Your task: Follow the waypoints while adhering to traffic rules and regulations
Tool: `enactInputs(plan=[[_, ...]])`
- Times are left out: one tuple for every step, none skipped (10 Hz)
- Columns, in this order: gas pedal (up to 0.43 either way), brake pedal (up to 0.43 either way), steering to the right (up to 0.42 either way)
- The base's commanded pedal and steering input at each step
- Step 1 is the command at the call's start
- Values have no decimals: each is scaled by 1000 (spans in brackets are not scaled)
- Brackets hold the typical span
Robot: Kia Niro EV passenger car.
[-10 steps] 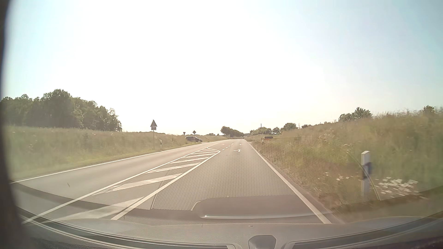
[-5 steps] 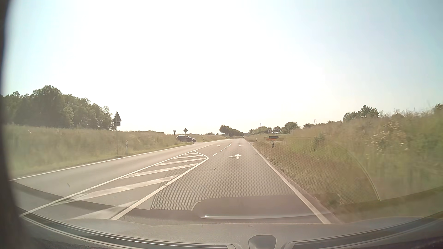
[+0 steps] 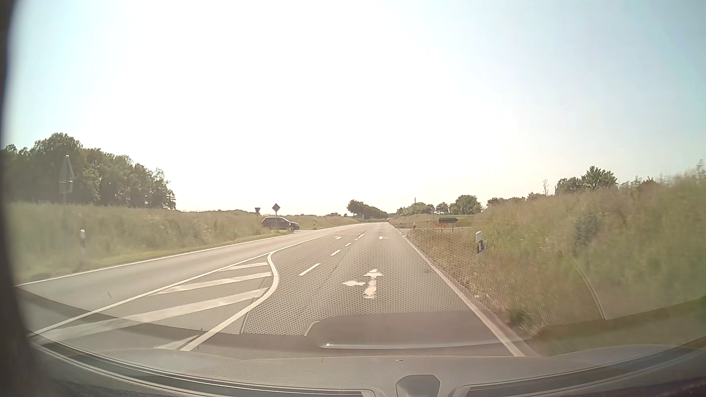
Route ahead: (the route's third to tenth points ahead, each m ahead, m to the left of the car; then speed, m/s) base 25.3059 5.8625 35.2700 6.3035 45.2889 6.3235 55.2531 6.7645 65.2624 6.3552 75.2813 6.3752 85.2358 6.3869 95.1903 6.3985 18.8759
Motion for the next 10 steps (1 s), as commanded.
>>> enactInputs(plan=[[169, 6, 3], [169, 6, 3], [177, 6, 3], [177, 6, 3], [177, 6, 3], [177, 6, 3], [177, 6, 3], [177, 6, 3], [177, 6, 3], [177, 6, 3]])
